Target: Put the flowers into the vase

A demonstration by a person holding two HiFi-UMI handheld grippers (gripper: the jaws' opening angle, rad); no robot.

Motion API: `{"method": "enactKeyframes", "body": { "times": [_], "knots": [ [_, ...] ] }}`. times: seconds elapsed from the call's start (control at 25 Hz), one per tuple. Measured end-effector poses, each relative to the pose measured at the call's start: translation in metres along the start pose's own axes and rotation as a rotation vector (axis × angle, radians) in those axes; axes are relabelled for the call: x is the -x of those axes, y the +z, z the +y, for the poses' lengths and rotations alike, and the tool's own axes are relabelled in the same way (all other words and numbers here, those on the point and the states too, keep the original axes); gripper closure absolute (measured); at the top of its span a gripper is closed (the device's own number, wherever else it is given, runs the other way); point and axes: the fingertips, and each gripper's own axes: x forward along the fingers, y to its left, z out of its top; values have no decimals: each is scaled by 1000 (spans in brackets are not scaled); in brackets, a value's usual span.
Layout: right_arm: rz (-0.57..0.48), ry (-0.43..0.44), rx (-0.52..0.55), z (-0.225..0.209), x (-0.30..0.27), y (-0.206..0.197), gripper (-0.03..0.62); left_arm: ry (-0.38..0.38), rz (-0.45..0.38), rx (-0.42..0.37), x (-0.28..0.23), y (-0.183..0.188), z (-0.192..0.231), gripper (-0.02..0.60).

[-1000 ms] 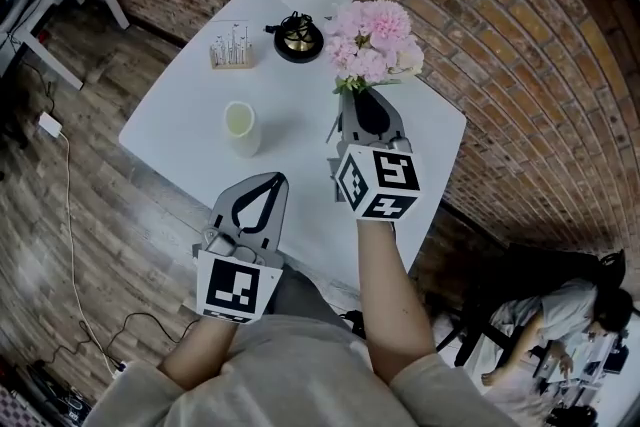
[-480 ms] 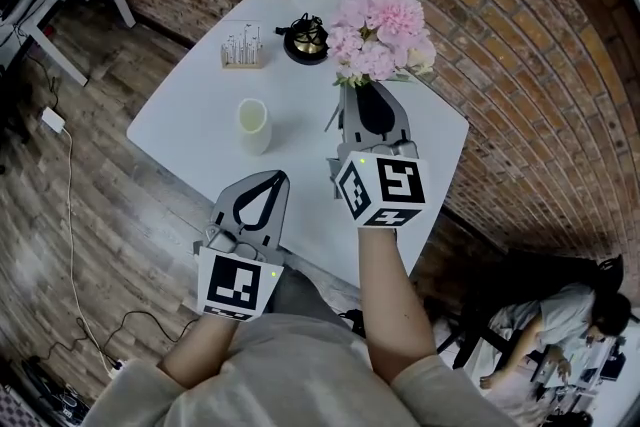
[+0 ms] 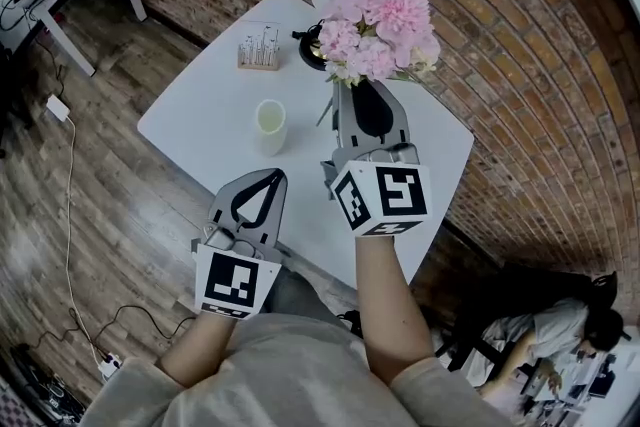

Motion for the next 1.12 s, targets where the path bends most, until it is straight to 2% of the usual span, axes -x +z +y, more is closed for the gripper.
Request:
{"method": "enactKeyframes", "body": {
  "times": [0.56,1.12],
  "knots": [
    [-87,124,3,49,-10,40,562,46,0,15,6,-1,21,578],
    [-83,190,-17,80,-22,23,562,108,10,27,20,-7,41,578]
  ]
}}
